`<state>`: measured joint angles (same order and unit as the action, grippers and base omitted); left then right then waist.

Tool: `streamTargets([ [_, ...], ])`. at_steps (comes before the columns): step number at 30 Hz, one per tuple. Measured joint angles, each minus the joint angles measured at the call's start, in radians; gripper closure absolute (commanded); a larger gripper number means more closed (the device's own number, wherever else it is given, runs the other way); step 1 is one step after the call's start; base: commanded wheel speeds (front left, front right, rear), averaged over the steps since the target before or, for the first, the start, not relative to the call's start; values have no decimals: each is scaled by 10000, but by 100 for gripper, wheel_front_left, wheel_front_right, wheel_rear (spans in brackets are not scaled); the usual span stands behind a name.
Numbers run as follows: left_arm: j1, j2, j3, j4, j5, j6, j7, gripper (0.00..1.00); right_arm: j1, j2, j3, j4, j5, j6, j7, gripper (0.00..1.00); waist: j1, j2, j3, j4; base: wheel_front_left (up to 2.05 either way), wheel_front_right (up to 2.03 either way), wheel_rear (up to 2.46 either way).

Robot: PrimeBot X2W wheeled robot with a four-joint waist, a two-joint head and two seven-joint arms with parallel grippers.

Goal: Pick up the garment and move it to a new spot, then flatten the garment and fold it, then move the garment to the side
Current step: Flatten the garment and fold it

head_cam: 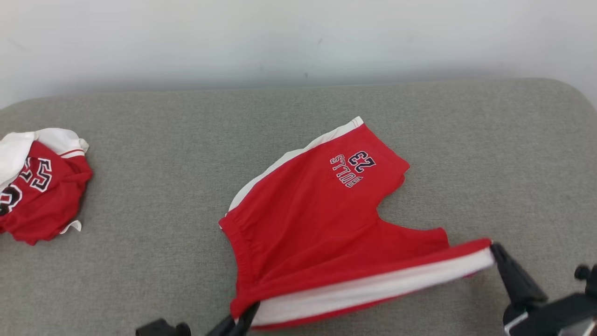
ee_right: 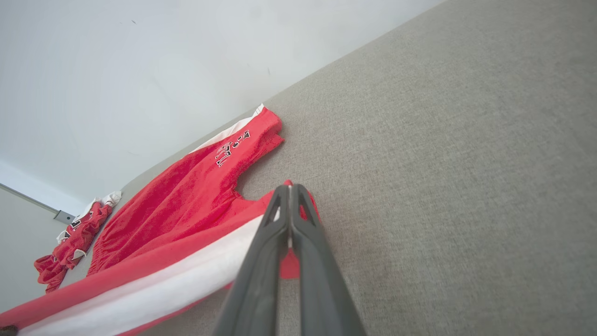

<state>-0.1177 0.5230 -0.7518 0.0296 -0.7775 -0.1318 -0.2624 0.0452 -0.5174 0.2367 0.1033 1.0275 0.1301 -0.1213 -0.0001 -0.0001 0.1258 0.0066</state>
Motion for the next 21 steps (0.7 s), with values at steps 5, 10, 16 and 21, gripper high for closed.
streamTargets([
  [5,-1001,58,59,-142,-360,0,-2,100,-1561,-23,-456,52,-217,2,1003,100,0,0,57,234,0,0,0],
  [10,-2078,92,136,-92,-951,0,-2,100,-3579,117,-541,757,-514,2,1954,100,3,2,357,388,0,0,0],
  [16,-3789,59,-73,688,-1615,0,0,100,-6690,449,-127,2650,-1218,2,2844,100,3,2,1072,604,0,0,0],
  [21,-5167,-119,-453,1522,-2249,0,-2,100,-8584,671,439,4090,-1812,2,3033,100,3,2,1681,839,0,0,0],
])
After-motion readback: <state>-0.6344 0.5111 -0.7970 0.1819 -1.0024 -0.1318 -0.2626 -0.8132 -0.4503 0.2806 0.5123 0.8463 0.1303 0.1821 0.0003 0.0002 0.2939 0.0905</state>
